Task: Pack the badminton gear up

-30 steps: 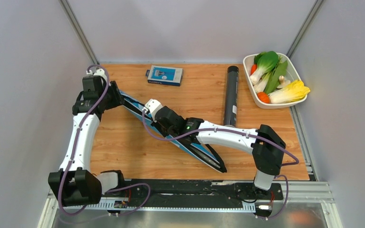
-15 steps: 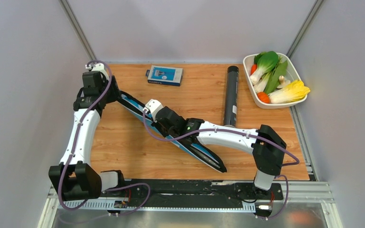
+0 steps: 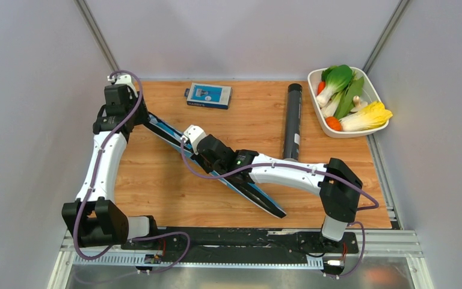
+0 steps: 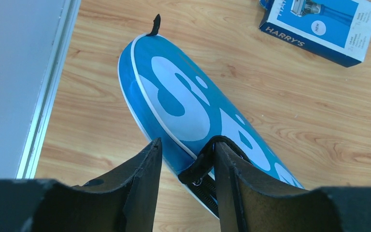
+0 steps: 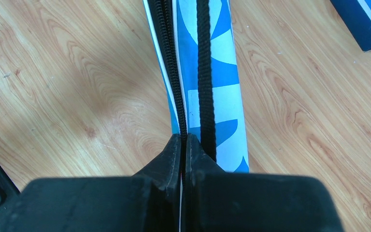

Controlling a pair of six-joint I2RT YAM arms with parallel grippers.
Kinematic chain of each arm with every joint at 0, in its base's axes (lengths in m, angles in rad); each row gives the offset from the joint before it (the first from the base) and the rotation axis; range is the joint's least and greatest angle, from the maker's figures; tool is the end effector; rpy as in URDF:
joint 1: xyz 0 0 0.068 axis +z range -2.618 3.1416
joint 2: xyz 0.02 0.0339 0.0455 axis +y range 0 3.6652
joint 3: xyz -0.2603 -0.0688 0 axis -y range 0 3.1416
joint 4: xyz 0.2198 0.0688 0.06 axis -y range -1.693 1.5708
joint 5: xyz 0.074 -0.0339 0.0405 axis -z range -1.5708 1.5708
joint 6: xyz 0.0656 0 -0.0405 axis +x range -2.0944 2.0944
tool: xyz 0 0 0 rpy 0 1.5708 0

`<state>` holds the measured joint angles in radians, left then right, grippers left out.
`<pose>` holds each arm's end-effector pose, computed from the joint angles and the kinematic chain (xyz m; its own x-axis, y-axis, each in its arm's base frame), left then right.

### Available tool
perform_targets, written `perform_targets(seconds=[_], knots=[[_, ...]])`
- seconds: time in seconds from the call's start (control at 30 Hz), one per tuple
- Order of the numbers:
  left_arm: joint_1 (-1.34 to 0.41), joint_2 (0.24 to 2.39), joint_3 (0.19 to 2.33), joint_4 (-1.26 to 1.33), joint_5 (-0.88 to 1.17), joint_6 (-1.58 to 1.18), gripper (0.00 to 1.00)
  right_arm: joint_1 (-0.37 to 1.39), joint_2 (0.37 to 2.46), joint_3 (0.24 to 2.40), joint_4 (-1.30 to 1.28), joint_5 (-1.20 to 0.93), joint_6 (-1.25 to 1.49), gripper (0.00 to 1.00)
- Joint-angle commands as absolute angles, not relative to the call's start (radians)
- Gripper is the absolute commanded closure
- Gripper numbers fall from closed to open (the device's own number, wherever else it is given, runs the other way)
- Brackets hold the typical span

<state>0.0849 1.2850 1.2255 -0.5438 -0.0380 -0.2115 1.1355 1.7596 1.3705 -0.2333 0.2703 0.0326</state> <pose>0.2833 0.0266 0.3309 -0.5284 -0.2555 -0.8096 -0.2320 0.9608 -0.1518 0.1873 0.3612 0.2613 -0.2712 -0.5087 -0.8171 -0.7739 0.6200 -0.1291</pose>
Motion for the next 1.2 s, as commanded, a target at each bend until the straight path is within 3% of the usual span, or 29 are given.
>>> perform_targets(seconds=[0.0,0.27,0.33,0.4,0.47,0.8,0.9,1.17], knots=[[0.09,1.285,1.257,-0.52,-0.147,-0.18,0.51,1.129,1.706,1.365,-0.196,0.293,0.05,1.0],[0.09,1.269,1.259,-0.527,-0.227,-0.213,0.65,1.128,1.709,1.369,-0.192,0.298,0.052,1.0],[0.09,1.273,1.269,-0.535,-0.252,-0.22,0.75,1.125,1.708,1.366,-0.192,0.305,0.058,1.0],[0.091,1.283,1.285,-0.548,-0.258,-0.238,0.97,1.12,1.704,1.364,-0.19,0.303,0.068,1.0],[0.091,1.284,1.294,-0.551,-0.221,-0.252,1.0,1.113,1.702,1.358,-0.188,0.296,0.073,1.0],[0.09,1.313,1.303,-0.588,-0.234,-0.287,1.0,1.1,1.693,1.345,-0.171,0.273,0.089,1.0],[0.09,1.369,1.324,-0.628,-0.153,-0.272,0.99,1.096,1.695,1.344,-0.163,0.264,0.092,1.0],[0.089,1.412,1.358,-0.72,0.171,-0.174,0.81,1.076,1.694,1.345,-0.145,0.236,0.112,1.0]])
